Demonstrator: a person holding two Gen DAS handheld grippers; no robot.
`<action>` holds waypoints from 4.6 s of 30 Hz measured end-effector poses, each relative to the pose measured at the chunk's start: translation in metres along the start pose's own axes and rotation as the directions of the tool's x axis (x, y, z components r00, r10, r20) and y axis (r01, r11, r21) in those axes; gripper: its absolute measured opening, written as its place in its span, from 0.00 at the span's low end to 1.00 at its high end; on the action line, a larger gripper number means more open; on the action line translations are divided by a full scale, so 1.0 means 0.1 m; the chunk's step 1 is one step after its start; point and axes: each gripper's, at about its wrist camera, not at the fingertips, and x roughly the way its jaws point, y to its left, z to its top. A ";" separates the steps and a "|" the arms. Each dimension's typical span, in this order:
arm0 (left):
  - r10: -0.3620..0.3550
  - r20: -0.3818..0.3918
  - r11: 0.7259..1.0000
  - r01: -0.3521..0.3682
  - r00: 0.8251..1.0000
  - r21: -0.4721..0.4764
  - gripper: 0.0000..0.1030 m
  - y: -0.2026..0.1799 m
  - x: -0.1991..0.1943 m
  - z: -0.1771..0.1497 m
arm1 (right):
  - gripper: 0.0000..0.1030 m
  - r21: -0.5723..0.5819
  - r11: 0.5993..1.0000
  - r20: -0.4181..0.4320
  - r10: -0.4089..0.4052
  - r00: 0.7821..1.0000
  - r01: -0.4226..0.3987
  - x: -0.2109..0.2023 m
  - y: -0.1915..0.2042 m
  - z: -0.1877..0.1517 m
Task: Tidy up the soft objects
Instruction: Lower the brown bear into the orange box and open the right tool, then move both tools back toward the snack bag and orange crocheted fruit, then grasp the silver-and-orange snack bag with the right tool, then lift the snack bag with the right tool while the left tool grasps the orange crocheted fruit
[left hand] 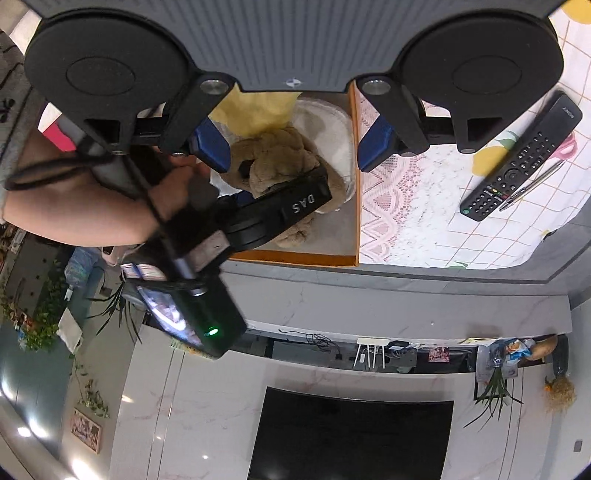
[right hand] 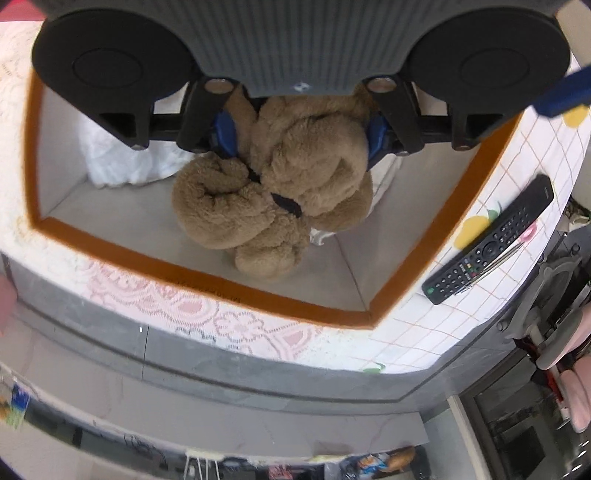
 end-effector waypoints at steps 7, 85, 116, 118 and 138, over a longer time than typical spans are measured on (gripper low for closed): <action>0.001 -0.004 1.000 -0.001 1.000 -0.003 0.89 -0.01 -0.06 0.00 | 0.72 0.043 0.999 -0.038 -0.007 0.999 0.008 0.23 0.00 -0.03; -0.089 0.116 0.979 0.066 0.989 0.194 0.89 -2.85 0.20 -0.41 | 0.98 0.487 0.846 0.386 -0.432 0.815 0.217 -3.06 -2.70 -2.53; -0.230 -0.120 0.943 0.252 0.966 0.217 0.89 -3.21 0.88 -1.29 | 0.65 0.784 0.620 0.308 -0.403 0.862 0.010 -1.67 -3.91 -2.65; -0.233 -0.126 0.943 0.255 0.964 0.213 0.89 -3.21 0.87 -1.28 | 0.57 0.792 0.610 0.290 -0.421 0.860 0.031 -1.67 -3.94 -2.69; -0.368 -0.069 0.906 0.374 0.927 0.198 0.89 -3.20 0.71 -1.22 | 0.47 0.707 0.650 0.181 -0.547 0.817 0.278 -2.75 -3.17 -2.98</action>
